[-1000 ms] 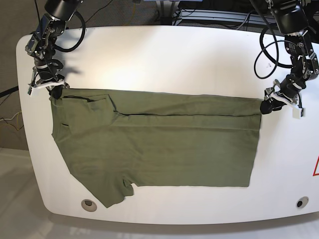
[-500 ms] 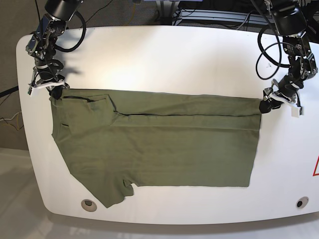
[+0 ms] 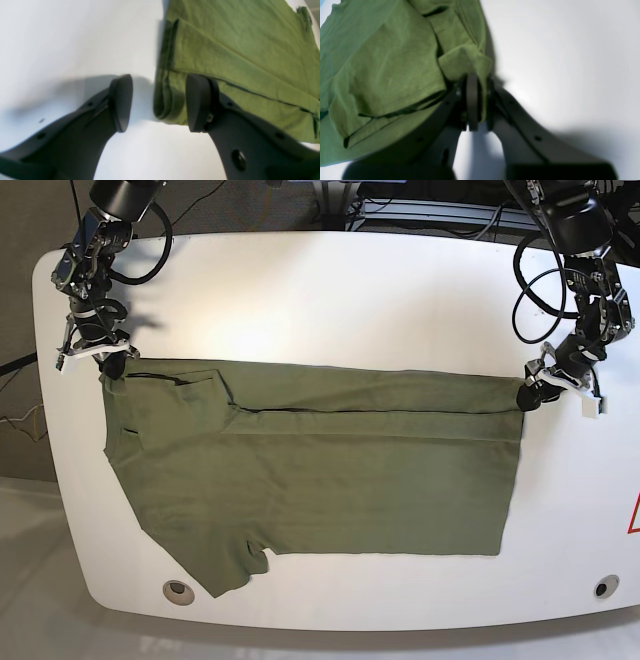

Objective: Fold the T-shirt properly
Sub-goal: 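Open both grippers and hold them above the folded edge, then raise both grippers away from the folded shirt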

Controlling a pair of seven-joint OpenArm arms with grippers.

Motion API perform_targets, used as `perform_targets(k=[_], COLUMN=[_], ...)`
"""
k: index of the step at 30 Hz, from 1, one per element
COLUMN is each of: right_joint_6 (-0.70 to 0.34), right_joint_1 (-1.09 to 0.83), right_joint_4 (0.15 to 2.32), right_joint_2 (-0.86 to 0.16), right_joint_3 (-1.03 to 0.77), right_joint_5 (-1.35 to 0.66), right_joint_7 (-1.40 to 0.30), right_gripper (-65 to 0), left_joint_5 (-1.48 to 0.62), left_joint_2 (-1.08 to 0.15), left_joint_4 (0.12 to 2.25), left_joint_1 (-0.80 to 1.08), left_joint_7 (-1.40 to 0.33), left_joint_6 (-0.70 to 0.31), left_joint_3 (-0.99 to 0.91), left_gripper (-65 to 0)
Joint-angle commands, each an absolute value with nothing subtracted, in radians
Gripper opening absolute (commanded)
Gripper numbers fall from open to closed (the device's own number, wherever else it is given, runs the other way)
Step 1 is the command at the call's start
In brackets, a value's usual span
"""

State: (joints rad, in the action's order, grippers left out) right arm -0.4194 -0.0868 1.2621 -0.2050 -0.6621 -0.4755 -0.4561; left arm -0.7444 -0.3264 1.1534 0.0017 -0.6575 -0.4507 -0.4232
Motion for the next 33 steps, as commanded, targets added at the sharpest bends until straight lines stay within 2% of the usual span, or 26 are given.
perform_targets(k=[1,5,9,11,13,15,33], right_joint_6=[-0.417,-0.417,-0.418,-0.419,-0.422,-0.422,-0.429], right_joint_1=[-0.081,-0.08,-0.081,-0.081,-0.086,-0.087,-0.147], right_joint_4=[1.274,1.275,1.276,1.275,1.279,1.28,1.326], right_joint_2=[-0.214,-0.215,-0.214,-0.214,-0.215,-0.215,-0.223], right_joint_3=[-0.66,-0.66,-0.66,-0.661,-0.659,-0.659,-0.655], right_joint_5=[-0.473,-0.473,-0.473,-0.472,-0.471,-0.47,-0.477], right_joint_7=[-0.466,-0.466,-0.469,-0.472,-0.479,-0.482,-0.495], right_gripper=[-65.0,-65.0,-65.0,-65.0,-65.0,-65.0,-65.0], left_joint_5=[-0.768,-0.765,-0.761,-0.759,-0.748,-0.746,-0.74], left_joint_2=[-0.334,-0.333,-0.331,-0.332,-0.331,-0.331,-0.32], left_joint_4=[1.161,1.151,1.144,1.143,1.142,1.141,1.15], left_joint_1=[-0.01,-0.012,-0.011,-0.008,-0.005,-0.002,0.068], left_joint_7=[-0.648,-0.647,-0.651,-0.657,-0.691,-0.706,-0.739], left_joint_6=[-0.465,-0.463,-0.459,-0.457,-0.451,-0.45,-0.451], left_joint_3=[-0.418,-0.416,-0.414,-0.414,-0.407,-0.407,-0.411], left_gripper=[-32.3,-32.9,-36.3,-41.3,-58.6,-65.0,-65.0])
